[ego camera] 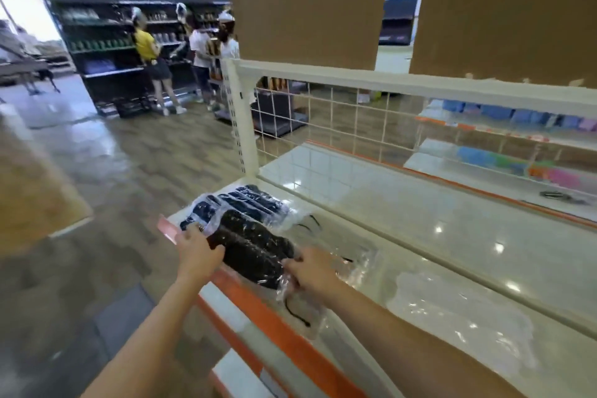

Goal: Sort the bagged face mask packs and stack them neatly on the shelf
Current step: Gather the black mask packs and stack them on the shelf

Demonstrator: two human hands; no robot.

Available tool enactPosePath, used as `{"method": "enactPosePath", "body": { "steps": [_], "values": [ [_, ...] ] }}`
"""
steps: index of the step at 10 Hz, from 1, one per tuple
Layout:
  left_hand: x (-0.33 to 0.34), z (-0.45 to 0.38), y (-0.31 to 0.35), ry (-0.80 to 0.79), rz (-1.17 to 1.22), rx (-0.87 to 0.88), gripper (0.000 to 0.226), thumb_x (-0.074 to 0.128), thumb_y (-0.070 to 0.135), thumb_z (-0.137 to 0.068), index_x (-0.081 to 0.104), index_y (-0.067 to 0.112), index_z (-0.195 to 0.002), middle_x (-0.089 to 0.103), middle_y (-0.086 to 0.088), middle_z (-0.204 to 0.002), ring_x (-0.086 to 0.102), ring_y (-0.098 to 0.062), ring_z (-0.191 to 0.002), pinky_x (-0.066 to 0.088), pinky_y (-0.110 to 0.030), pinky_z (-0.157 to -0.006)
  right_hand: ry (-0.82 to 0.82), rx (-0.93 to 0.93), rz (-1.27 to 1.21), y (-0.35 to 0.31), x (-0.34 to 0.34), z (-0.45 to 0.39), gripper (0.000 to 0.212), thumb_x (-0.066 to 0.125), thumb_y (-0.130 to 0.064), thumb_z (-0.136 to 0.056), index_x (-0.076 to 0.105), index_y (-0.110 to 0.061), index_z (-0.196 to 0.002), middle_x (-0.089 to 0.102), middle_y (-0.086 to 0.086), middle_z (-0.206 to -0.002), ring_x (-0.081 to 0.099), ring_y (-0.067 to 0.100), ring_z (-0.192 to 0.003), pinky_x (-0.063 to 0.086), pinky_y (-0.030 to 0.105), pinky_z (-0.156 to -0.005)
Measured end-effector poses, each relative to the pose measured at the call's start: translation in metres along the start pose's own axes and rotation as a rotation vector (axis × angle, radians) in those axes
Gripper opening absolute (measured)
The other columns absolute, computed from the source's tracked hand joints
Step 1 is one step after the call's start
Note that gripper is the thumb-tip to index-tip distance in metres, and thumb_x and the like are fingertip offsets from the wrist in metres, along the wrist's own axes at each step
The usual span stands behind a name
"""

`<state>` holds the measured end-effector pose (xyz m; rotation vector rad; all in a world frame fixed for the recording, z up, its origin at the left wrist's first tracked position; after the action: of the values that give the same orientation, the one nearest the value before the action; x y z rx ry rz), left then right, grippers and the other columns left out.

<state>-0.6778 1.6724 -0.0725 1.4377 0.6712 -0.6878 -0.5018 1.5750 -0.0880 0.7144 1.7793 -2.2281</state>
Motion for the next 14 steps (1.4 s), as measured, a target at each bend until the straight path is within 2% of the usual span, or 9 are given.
{"method": "enactPosePath", "body": {
  "steps": [2, 4, 5, 7, 8, 9, 10, 13, 14],
  "values": [
    [-0.012, -0.06, -0.042, 0.025, -0.023, 0.019, 0.042, 0.049, 0.006, -0.091, 0.042, -0.003, -0.131, 0.032, -0.023, -0.14, 0.037, -0.035, -0.127, 0.033, -0.037, -0.103, -0.035, -0.045, 0.037, -0.046, 0.054, -0.07, 0.028, 0.048, -0.022, -0.097, 0.041, -0.026, -0.07, 0.056, -0.004, -0.062, 0.05, 0.002, -0.045, 0.036, 0.012, -0.041],
    [0.002, -0.097, -0.067, -0.051, -0.17, 0.118, 0.04, 0.046, 0.017, -0.096, 0.04, -0.002, -0.13, 0.036, -0.022, -0.14, 0.034, -0.034, -0.13, 0.03, -0.036, -0.104, -0.026, 0.001, 0.092, -0.066, 0.107, -0.125, 0.003, 0.05, -0.016, -0.095, 0.053, -0.018, -0.096, 0.068, 0.013, -0.094, 0.068, 0.026, -0.08, 0.057, 0.038, -0.076],
    [0.017, -0.106, -0.07, -0.147, -0.338, 0.151, 0.052, 0.051, 0.036, -0.093, 0.038, 0.009, -0.137, 0.044, -0.014, -0.138, 0.042, -0.03, -0.126, 0.036, -0.038, -0.104, 0.025, 0.059, 0.184, -0.06, 0.119, -0.141, 0.013, 0.048, -0.011, -0.095, 0.057, -0.004, -0.101, 0.062, 0.01, -0.098, 0.064, 0.026, -0.09, 0.054, 0.036, -0.081],
    [0.041, -0.117, -0.067, -0.234, -0.494, 0.155, 0.072, 0.048, 0.048, -0.091, 0.018, 0.017, -0.149, 0.017, -0.001, -0.157, 0.003, -0.024, -0.146, 0.01, -0.051, -0.117, 0.052, 0.054, 0.307, -0.056, 0.113, -0.157, 0.017, 0.047, -0.013, -0.097, 0.058, 0.0, -0.1, 0.066, 0.017, -0.101, 0.065, 0.03, -0.092, 0.053, 0.037, -0.08],
    [0.049, -0.118, -0.061, -0.291, -0.489, 0.166, 0.075, 0.047, 0.049, -0.091, 0.011, 0.02, -0.151, 0.008, 0.001, -0.159, -0.001, -0.023, -0.146, 0.006, -0.054, -0.116, 0.031, 0.087, 0.296, -0.052, 0.102, -0.165, 0.015, 0.05, -0.014, -0.096, 0.055, -0.002, -0.091, 0.068, 0.02, -0.099, 0.067, 0.032, -0.089, 0.056, 0.042, -0.081],
    [0.049, -0.112, -0.052, -0.13, -0.391, 0.125, 0.051, 0.051, 0.026, -0.084, 0.041, 0.015, -0.134, 0.037, -0.008, -0.142, 0.02, -0.027, -0.138, 0.01, -0.054, -0.114, -0.154, 0.206, 0.203, -0.053, 0.093, -0.16, 0.018, 0.053, -0.012, -0.095, 0.051, -0.004, -0.08, 0.068, 0.017, -0.084, 0.067, 0.021, -0.058, 0.054, 0.023, -0.047],
    [0.037, -0.106, -0.051, -0.053, -0.377, 0.086, 0.036, 0.049, 0.017, -0.08, 0.047, 0.014, -0.116, 0.044, -0.01, -0.126, 0.035, -0.029, -0.123, 0.027, -0.047, -0.107, -0.263, 0.166, 0.186, -0.058, 0.089, -0.146, 0.026, 0.058, -0.02, -0.093, 0.052, -0.003, -0.075, 0.057, 0.005, -0.053, 0.048, 0.004, -0.026, 0.035, 0.012, -0.031],
    [0.035, -0.057, -0.023, -0.089, -0.484, 0.205, 0.013, 0.047, 0.019, -0.086, 0.046, 0.014, -0.098, 0.053, -0.007, -0.106, 0.052, -0.026, -0.101, 0.042, -0.039, -0.091, -0.089, -0.191, 0.63, -0.052, 0.047, -0.102, 0.009, 0.054, -0.019, -0.091, 0.053, -0.011, -0.093, 0.054, 0.005, -0.09, 0.057, 0.019, -0.078, 0.051, 0.033, -0.07],
    [0.038, -0.026, 0.002, -0.122, -0.597, 0.311, 0.019, 0.045, 0.017, -0.086, 0.048, 0.014, -0.104, 0.055, -0.005, -0.108, 0.053, -0.024, -0.102, 0.044, -0.039, -0.092, -0.048, -0.334, 0.807, -0.036, 0.018, -0.066, 0.02, 0.047, -0.007, -0.088, 0.054, -0.011, -0.106, 0.055, 0.002, -0.111, 0.057, 0.02, -0.089, 0.044, 0.031, -0.064]
  ]
}}
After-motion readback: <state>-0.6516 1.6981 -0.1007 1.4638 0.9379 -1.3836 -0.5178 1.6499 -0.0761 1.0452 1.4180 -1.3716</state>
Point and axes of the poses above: each hand's wrist, its own z-axis away from the middle knuckle, its own x-axis out of the palm, y = z × x, the point moved 1 cm from there along -z, towards the middle knuckle
